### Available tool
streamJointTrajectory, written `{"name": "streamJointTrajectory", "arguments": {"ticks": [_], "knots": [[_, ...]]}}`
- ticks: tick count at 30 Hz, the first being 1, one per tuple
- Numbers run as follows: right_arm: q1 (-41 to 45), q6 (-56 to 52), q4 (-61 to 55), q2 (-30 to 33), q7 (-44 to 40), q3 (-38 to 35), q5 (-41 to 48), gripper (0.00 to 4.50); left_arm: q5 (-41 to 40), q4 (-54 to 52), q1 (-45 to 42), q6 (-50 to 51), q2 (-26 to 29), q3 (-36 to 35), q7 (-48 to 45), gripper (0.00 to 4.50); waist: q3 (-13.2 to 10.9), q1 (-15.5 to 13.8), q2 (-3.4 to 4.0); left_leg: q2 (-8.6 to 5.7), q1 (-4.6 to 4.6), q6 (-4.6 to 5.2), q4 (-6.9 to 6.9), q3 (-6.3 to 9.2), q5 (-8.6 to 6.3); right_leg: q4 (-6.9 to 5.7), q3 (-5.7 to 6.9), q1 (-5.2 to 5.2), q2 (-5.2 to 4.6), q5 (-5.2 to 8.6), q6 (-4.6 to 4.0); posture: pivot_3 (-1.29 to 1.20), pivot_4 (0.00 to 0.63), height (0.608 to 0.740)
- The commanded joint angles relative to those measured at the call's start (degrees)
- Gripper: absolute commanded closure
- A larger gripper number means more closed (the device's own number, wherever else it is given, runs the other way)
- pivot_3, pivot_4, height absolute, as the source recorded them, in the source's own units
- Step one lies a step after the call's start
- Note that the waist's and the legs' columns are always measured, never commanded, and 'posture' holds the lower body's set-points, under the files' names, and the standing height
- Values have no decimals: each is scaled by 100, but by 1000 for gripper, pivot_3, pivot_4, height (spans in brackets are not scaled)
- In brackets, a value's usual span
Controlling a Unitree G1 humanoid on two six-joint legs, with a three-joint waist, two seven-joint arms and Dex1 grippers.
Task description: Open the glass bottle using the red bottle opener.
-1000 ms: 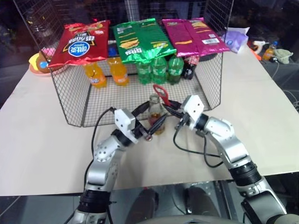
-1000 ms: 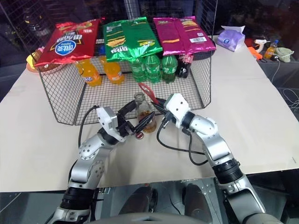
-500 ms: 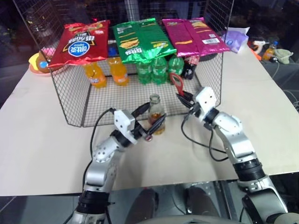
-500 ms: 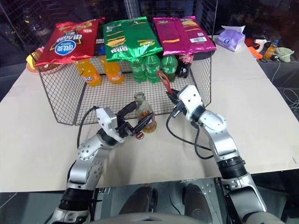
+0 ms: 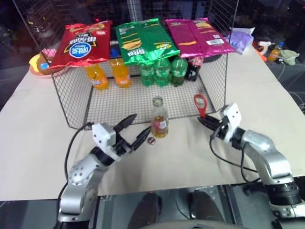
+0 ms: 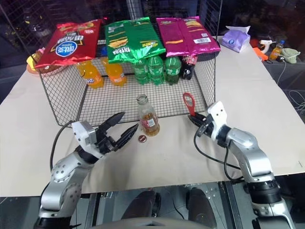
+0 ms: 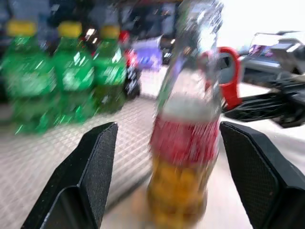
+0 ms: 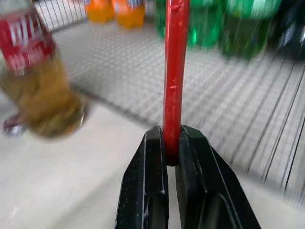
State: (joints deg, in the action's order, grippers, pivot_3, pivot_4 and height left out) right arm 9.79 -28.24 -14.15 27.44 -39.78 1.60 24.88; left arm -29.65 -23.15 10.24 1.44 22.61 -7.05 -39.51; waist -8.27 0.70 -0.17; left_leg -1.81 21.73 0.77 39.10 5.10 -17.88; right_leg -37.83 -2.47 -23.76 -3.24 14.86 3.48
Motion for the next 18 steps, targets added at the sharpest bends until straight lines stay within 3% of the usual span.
{"name": "streamJointTrajectory", "arguments": {"ticks": [1,4,9,14,15,18], "knots": [[-383,-876,-821,432,-405,-142,748,4500,-368,-215,386,34,36,-534,70,978,0,-8,0,0,1,1,0,1,0,3,2,1,-18,0,0,0,150,740],[-648,-1256,-1072,712,-544,-71,971,4500,-308,-7,624,-1,47,-759,65,978,0,-8,-1,-1,-3,20,0,3,-11,4,7,6,-20,0,0,0,150,740],[-822,-1500,-1150,821,-532,-186,1148,2406,-89,115,974,39,43,-751,89,903,0,-6,-2,-2,-11,24,2,2,-14,2,9,16,4,0,1,0,150,740],[-935,-622,-745,916,-727,-319,702,263,-60,84,1193,110,46,-741,86,903,-1,-10,-3,-2,-10,22,3,2,-12,4,9,16,6,0,1,0,150,740],[-980,-502,-661,933,-774,-354,656,50,-64,80,1214,125,55,-750,85,903,-1,-16,-3,-2,-10,18,3,2,-10,4,10,16,5,0,1,0,150,740],[-1199,-23,-412,954,-935,-577,550,50,124,81,1303,121,128,-785,146,903,-1,-18,-4,-2,-10,17,2,3,-10,4,12,17,6,0,1,0,150,740]]}}
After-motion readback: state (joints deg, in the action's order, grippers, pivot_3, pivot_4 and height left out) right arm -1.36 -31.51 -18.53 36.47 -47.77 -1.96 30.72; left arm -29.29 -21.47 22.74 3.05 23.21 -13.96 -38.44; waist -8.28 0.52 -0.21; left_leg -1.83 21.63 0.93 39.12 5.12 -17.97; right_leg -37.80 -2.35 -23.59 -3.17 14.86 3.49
